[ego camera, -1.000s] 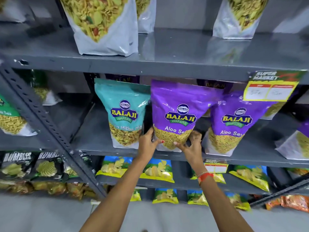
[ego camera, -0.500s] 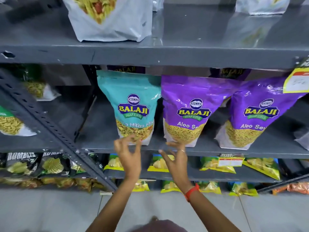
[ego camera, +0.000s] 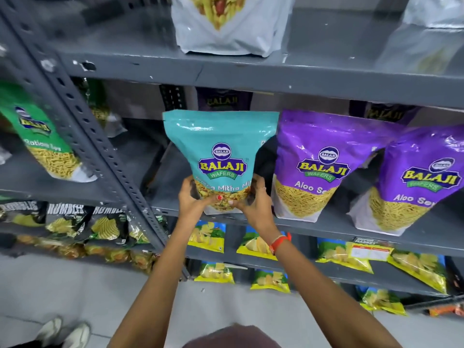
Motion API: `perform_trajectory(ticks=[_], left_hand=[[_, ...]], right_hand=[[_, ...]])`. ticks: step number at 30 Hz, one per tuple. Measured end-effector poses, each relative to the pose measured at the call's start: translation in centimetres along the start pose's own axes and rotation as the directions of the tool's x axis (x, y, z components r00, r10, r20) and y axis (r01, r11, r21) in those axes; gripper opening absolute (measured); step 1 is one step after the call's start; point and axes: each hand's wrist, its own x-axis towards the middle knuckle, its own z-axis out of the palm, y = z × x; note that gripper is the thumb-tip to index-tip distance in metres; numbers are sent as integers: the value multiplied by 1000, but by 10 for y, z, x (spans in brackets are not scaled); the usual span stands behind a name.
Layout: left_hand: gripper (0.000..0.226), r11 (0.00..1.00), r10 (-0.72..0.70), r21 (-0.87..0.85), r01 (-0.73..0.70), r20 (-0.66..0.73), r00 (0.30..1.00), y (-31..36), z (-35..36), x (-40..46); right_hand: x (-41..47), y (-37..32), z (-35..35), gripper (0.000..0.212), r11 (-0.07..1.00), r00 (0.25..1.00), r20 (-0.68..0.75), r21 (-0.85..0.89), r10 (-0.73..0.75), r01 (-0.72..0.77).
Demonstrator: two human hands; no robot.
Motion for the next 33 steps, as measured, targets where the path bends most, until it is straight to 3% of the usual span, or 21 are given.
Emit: perform_trajectory(ticks=[5,13,25,33], left_hand=[[71,998,52,-35,-55,-73,996,22,-16,-51],[70,970,243,14,-244,-151,958,124,11,-112],[84,856,517,-7,-517,-43,855,302,142,-126],[76,867,490,61,-494,71,869,376,249,-107]], right_hand=[[-36,-22,-9,72,997,998,43,71,-40,36],[-78,-116,-77,70,969,976,-120,145,-181,197],[-95,-269,-248,70,853,832,-318,116,-454,509],[-48,-298,-348,63,858,813,-371,77,-449,508]])
